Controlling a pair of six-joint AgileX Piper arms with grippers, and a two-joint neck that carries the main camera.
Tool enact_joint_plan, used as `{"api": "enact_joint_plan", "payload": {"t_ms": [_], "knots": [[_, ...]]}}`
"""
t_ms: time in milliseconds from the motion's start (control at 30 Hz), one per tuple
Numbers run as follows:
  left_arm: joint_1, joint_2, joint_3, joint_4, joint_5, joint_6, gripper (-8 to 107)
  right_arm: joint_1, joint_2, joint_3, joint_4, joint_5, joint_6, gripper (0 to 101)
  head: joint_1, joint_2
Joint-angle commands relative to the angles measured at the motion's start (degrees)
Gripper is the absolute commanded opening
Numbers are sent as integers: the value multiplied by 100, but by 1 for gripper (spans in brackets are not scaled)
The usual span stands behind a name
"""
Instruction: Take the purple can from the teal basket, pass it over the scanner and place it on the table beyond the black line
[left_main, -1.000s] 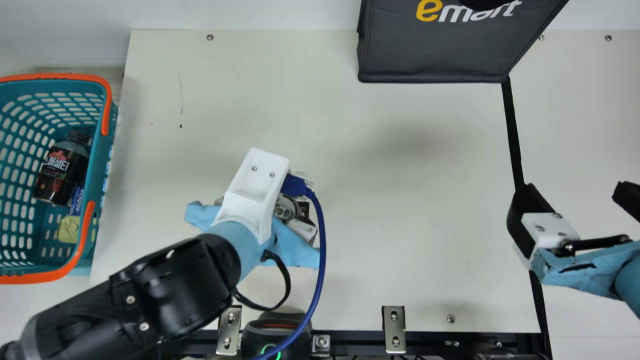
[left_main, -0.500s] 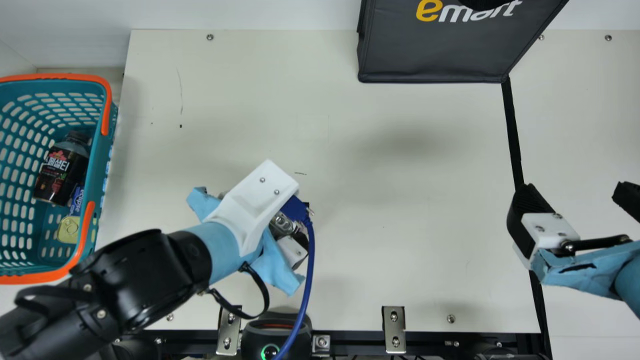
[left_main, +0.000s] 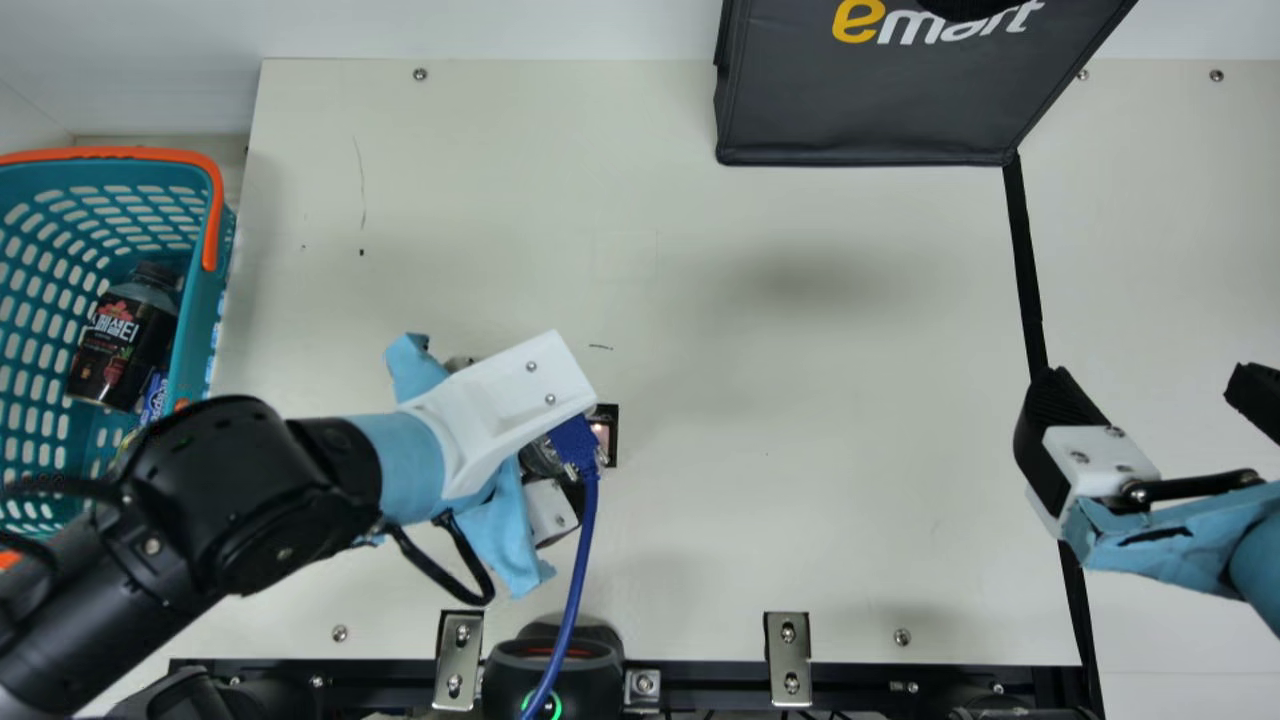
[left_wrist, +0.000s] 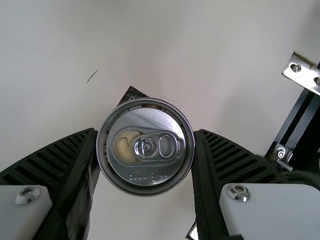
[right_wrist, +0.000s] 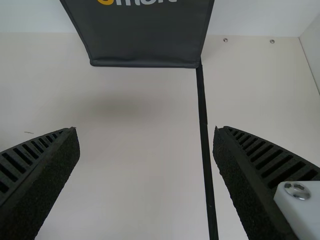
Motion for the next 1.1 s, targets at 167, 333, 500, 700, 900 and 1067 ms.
{"api": "enact_joint_plan", "payload": {"t_ms": [167,333,500,700,900,1067], "knots": [[282,77,-106,-478,196,1628,-8,0,0,0,0,0,0,95,-166,0],[485,176,-190,-673,320,2223,-8,0,0,0,0,0,0,95,-166,0],[642,299,-173,-792,319,2597,-8,0,0,0,0,0,0,95,-166,0],[758,439,-98,-917,228,2834,-8,0,0,0,0,0,0,95,-166,0],[800,535,-63,-1022,168,2944,5,0,0,0,0,0,0,95,-166,0],[813,583,-47,-1080,138,2977,22,0,0,0,0,0,0,95,-166,0]]}}
